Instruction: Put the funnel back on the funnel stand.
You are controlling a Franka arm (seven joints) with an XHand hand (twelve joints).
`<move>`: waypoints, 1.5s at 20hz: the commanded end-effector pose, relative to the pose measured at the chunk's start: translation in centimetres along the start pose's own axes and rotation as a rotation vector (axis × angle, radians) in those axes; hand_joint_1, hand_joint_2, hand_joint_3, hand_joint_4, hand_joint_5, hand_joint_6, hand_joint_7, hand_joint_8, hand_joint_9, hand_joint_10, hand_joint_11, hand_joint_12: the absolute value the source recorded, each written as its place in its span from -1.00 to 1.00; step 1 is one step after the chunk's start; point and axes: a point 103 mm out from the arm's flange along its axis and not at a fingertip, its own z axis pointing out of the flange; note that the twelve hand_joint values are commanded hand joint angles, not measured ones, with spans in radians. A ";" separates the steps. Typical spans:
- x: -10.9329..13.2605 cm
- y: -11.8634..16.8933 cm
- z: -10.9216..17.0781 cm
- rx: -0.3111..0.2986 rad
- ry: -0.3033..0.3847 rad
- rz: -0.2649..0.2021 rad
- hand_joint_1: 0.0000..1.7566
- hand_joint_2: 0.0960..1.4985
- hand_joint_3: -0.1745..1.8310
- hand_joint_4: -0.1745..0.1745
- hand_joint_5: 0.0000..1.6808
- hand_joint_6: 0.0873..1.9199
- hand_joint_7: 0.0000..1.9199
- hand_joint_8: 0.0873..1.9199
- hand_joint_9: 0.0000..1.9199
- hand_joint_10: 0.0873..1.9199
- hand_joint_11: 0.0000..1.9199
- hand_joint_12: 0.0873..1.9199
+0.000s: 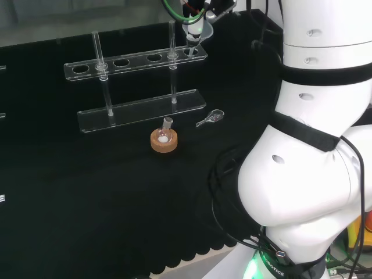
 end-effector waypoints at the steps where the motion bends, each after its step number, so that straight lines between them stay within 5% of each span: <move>1: 0.8 1.6 1.0 0.019 -0.010 -0.003 0.01 -0.19 -0.22 0.04 -0.39 -0.52 -0.60 -0.39 -0.15 -0.60 -0.31 0.29; 8: 1.2 2.2 1.5 0.028 0.000 -0.007 0.00 -0.20 -0.22 -0.08 -0.48 -0.58 -0.63 -0.39 -0.19 -0.59 -0.31 0.29; 11: 1.3 2.2 1.6 0.032 0.009 -0.007 -0.04 -0.22 -0.22 -0.14 -0.62 -0.80 -0.82 -0.36 -0.41 -0.48 -0.38 0.33; 17: 1.3 1.2 1.7 0.042 0.028 -0.002 -0.12 -0.24 -0.26 -0.09 -0.89 -1.00 -1.00 -0.89 -0.90 -0.23 -0.61 0.46; 30: -0.7 -8.6 0.3 -0.091 0.117 0.077 -0.17 -0.24 -0.30 -0.13 -0.95 -1.00 -0.93 -1.00 -0.95 -0.15 -0.69 0.50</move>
